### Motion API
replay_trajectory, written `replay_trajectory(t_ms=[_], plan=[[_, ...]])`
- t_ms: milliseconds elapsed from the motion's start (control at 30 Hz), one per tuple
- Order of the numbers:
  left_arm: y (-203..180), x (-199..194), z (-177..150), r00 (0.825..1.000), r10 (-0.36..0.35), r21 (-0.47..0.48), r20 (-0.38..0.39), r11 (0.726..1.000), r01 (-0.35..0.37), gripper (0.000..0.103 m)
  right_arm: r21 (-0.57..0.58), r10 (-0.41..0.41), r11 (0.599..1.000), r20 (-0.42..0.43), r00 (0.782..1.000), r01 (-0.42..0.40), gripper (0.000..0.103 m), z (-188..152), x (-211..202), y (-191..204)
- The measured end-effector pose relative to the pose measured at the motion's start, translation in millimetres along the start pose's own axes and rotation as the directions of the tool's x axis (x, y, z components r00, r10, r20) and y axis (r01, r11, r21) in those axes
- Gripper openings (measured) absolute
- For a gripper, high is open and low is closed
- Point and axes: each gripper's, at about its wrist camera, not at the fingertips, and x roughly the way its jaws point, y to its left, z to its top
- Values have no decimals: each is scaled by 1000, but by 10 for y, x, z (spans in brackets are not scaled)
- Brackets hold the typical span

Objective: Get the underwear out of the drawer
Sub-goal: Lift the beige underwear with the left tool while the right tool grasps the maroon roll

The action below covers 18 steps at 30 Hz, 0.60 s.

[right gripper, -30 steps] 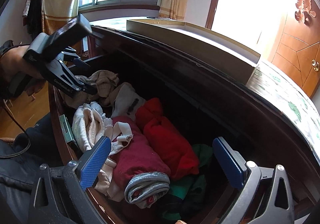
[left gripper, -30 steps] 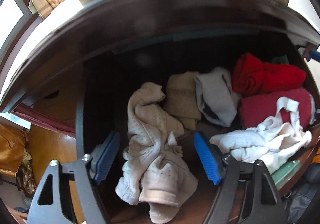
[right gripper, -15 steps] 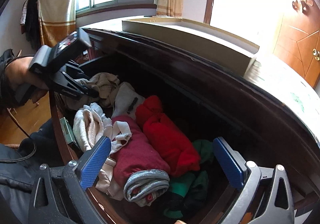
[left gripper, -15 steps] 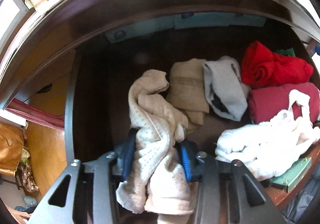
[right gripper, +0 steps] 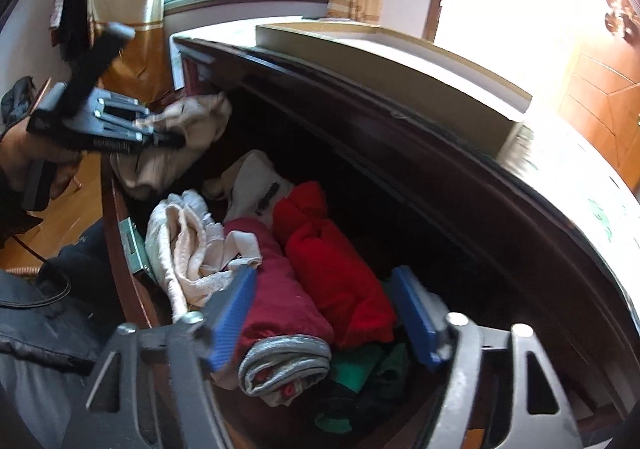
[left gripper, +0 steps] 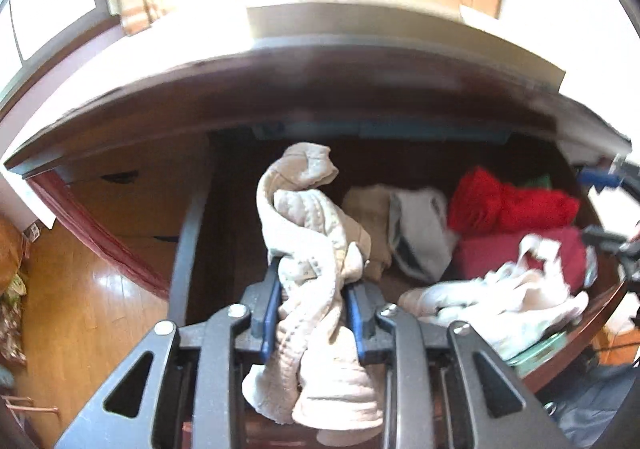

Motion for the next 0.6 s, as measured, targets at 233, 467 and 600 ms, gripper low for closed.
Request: replay_trajectory(t_ms=[233, 467, 600], plan=[[-83, -290, -86, 997, -12, -18, 76, 1000, 14, 26, -77, 69, 994, -109, 992, -77, 42, 14, 195, 113], [-143, -244, -84, 995, -46, -7, 83, 999, 47, 26, -122, 150, 975, -249, 957, -184, 42, 58, 360, 165], [-179, -271, -120, 995, -54, -16, 86, 998, 56, 26, -136, 150, 971, -296, 943, -198, 42, 76, 446, 208]])
